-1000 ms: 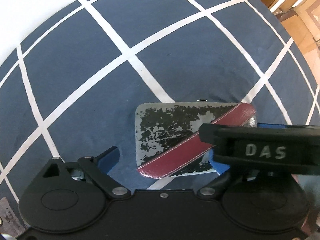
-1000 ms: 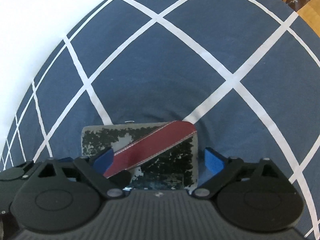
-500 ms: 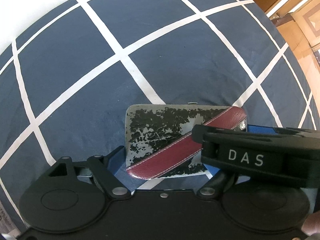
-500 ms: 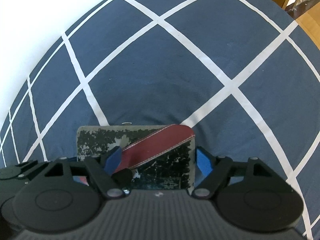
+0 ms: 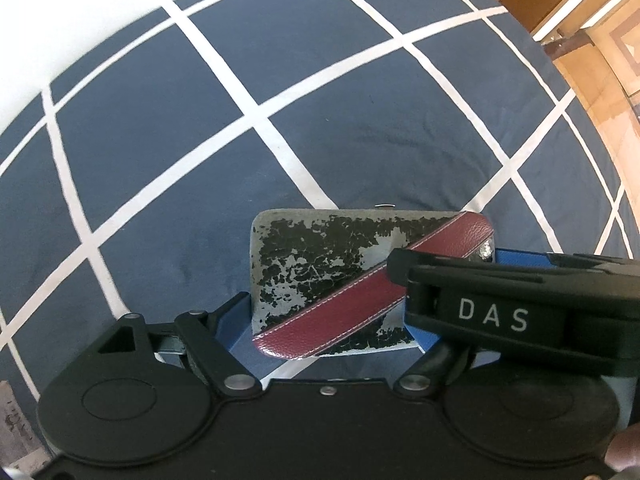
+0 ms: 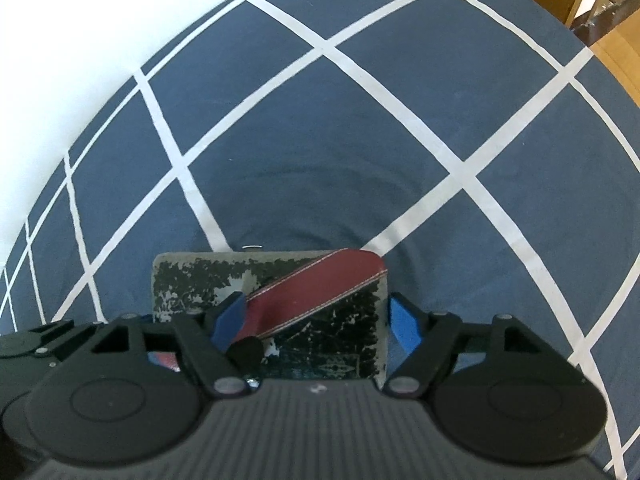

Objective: Organize objects
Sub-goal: 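Lift the dark case with both grippers and carry it over the box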

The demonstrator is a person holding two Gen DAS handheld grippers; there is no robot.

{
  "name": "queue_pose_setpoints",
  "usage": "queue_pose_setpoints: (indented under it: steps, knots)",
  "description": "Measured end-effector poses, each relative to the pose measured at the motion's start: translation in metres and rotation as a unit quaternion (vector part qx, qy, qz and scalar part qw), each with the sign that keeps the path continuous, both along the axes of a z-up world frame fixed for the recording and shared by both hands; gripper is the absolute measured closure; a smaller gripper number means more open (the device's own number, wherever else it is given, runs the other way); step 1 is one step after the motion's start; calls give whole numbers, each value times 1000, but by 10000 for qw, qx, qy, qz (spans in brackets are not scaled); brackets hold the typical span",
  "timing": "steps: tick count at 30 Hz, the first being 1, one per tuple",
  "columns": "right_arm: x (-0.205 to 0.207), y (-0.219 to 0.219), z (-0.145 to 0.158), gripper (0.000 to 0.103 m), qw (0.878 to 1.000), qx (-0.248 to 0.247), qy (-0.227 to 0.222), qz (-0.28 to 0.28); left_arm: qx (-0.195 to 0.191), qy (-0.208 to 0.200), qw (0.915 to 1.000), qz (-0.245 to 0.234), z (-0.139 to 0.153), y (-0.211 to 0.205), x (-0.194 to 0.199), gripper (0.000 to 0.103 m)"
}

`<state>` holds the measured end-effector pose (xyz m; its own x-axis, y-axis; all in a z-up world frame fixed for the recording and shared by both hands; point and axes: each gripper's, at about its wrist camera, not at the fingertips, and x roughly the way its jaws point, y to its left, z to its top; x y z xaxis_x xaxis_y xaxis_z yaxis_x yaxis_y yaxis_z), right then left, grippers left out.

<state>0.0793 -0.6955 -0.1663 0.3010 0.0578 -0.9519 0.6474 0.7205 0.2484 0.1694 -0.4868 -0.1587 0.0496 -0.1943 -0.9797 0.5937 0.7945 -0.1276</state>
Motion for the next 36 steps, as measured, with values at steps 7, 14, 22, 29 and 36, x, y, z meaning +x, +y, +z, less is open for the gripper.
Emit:
queue_pose_setpoints:
  steps: [7,14,22,29,36]
  knots:
    - [-1,10,23,27,9997,-65,-179,129,-21,-192,9997,113,27,15,-7,23]
    - [-6,33,54,27,9984,-150,-444,331,-53,-450,9985,308,63,42,-19,23]
    - [-14,76,86,27,9954,-230,-684,623,-98,-672,9959,594,95,84,-36,23]
    - [-19,126,106,27,9920,-283,-814,927,-117,-791,9928,891,116,141,-50,23]
    - [-16,185,120,27,9857,-275,-913,1389,-110,-889,9870,1333,130,215,-62,23]
